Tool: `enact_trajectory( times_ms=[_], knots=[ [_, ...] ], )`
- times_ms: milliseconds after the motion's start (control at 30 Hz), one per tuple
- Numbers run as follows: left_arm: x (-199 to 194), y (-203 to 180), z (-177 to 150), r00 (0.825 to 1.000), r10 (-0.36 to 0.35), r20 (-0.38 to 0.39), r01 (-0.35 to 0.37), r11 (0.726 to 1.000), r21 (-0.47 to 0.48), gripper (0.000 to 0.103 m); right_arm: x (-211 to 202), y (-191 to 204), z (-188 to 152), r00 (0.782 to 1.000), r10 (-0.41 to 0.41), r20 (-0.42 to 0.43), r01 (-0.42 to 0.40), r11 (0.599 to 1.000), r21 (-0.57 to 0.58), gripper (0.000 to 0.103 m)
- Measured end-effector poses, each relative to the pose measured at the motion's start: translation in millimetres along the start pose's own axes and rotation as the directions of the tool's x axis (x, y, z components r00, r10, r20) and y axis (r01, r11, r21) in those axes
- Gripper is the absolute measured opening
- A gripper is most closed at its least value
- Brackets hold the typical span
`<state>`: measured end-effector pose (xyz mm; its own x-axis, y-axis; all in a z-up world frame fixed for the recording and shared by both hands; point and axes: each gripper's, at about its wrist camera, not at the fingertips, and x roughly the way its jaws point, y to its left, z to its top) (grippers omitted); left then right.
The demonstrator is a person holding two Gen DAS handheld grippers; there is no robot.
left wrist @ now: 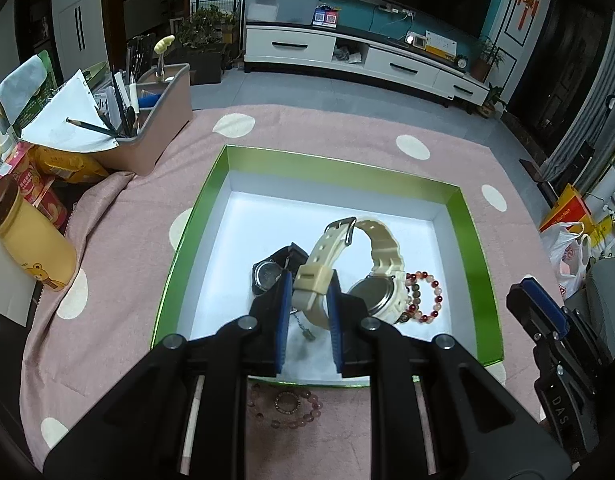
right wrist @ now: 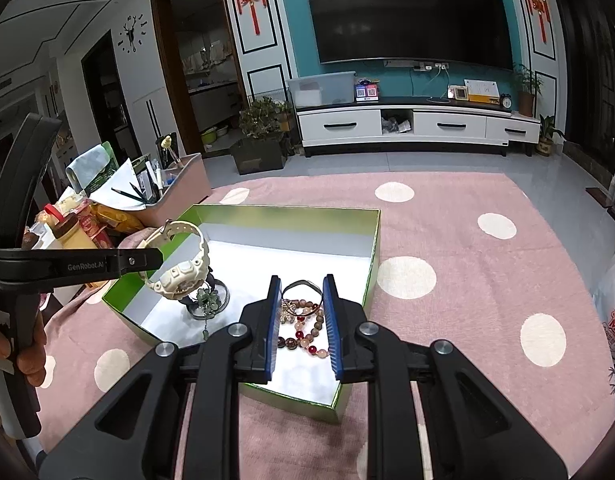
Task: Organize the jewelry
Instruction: 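Carry the white watch into the box with the left tool while the right carries the ring, then open the left tool to release the white watch while the right tool drops the dark ring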
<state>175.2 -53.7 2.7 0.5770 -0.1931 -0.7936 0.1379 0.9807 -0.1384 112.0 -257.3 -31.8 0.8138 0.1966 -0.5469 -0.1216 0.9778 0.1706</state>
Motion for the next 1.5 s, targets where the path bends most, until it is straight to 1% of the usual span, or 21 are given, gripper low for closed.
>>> enact_trajectory(
  times_ms=[800, 1033, 1367, 1400, 1433, 1467, 1500],
  knots=[
    [30, 7, -2, 0.997, 0.055, -0.049, -0.055, 0.999, 0.002, 0.017, 29, 2, -3, 0.997, 0.001, -0.079, -0.001, 1.0, -0.003, 0.021],
    [33, 7, -3, 0.997, 0.055, -0.054, -0.055, 0.998, 0.009, 0.021, 30, 3, -5, 0.996, -0.006, -0.085, 0.005, 1.0, -0.009, 0.021],
    [29, 4, -1, 0.998, 0.051, -0.043, -0.051, 0.999, 0.011, 0.022, 31, 3, -3, 0.996, -0.013, -0.087, 0.012, 1.0, -0.005, 0.022],
    [27, 4, 0, 0.998, 0.049, -0.037, -0.048, 0.999, 0.011, 0.022, 31, 3, -3, 0.996, -0.015, -0.087, 0.015, 1.0, -0.006, 0.022],
    [26, 4, 1, 0.998, 0.047, -0.034, -0.046, 0.999, 0.011, 0.023, 31, 3, -3, 0.996, -0.015, -0.087, 0.015, 1.0, -0.006, 0.029],
    [25, 3, 2, 0.999, 0.046, -0.029, -0.046, 0.999, 0.011, 0.023, 31, 3, -3, 0.996, -0.015, -0.088, 0.015, 1.0, -0.003, 0.039],
    [23, 3, 3, 0.999, 0.048, -0.024, -0.048, 0.999, 0.013, 0.024, 30, 3, -3, 0.997, -0.017, -0.081, 0.017, 1.0, 0.0, 0.041]
  ],
)
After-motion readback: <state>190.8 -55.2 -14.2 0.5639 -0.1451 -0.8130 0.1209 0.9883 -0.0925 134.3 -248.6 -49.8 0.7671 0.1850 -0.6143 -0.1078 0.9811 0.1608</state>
